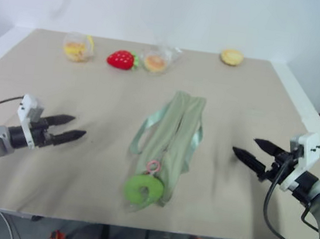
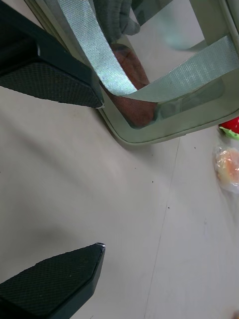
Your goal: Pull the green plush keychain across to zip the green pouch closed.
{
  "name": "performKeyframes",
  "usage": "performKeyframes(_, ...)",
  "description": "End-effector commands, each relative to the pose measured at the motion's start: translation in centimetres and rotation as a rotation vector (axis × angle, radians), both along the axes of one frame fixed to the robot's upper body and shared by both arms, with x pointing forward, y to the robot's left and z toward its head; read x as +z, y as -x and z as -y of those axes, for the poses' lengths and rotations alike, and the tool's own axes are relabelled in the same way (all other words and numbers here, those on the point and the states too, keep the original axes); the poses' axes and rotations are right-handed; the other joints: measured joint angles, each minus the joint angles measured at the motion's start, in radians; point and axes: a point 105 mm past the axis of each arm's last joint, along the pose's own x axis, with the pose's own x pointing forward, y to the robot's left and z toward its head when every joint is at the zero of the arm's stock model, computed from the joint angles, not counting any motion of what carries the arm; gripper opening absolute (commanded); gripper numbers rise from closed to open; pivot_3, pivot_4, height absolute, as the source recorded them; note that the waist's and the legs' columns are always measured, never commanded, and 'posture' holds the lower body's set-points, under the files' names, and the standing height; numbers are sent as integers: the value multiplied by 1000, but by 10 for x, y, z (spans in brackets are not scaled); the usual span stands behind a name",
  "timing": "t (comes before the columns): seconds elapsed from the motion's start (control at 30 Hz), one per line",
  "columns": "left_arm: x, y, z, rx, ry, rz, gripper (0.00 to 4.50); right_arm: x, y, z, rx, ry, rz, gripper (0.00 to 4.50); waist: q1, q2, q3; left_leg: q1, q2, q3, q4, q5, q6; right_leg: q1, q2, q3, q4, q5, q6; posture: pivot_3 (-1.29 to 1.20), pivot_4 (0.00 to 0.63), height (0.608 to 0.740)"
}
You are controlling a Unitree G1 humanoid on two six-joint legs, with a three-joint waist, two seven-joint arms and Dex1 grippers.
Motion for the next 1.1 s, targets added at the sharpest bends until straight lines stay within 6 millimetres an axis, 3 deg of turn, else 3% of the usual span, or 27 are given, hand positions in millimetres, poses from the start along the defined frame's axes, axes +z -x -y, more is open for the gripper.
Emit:
performKeyframes(0.03,17,0,3,-25,4,56,4452,14,0,2,14,33,42,4500,0,0,0,0,0,0,0,0,0,0,0,0,0,0,0,0,150,740)
performKeyframes(0.17,23,-9,5,-44,12,77,4452,27,-3,0,46,92,72,4500,0,0,0,0,0,0,1,0,0,0,0,0,0,1,1,0,150,740)
performKeyframes(0.37,27,-5,9,-95,31,78,4452,33,-3,-3,72,129,90,4500,-1,0,0,-1,0,0,2,0,0,0,0,0,0,1,0,0,150,740)
performKeyframes(0.6,98,7,40,-387,112,141,4452,111,-3,-37,348,546,261,4500,-2,4,4,-5,0,1,5,1,1,-4,0,0,0,4,2,0,150,740)
performKeyframes(0.7,122,10,51,-475,118,184,4452,131,3,-52,493,732,299,4500,-2,5,3,-4,0,0,5,1,1,-3,0,-1,0,4,1,0,150,740)
performKeyframes(0.83,145,18,71,-604,177,199,4452,128,14,-85,764,914,322,4500,-4,5,3,-4,1,1,3,0,0,-3,0,-1,0,1,0,0,150,740)
performKeyframes(1.1,143,15,90,-670,185,165,4452,103,11,-115,1039,1114,339,4500,-1,5,3,-8,0,-1,3,-1,0,-6,0,-2,0,1,4,0,150,740)
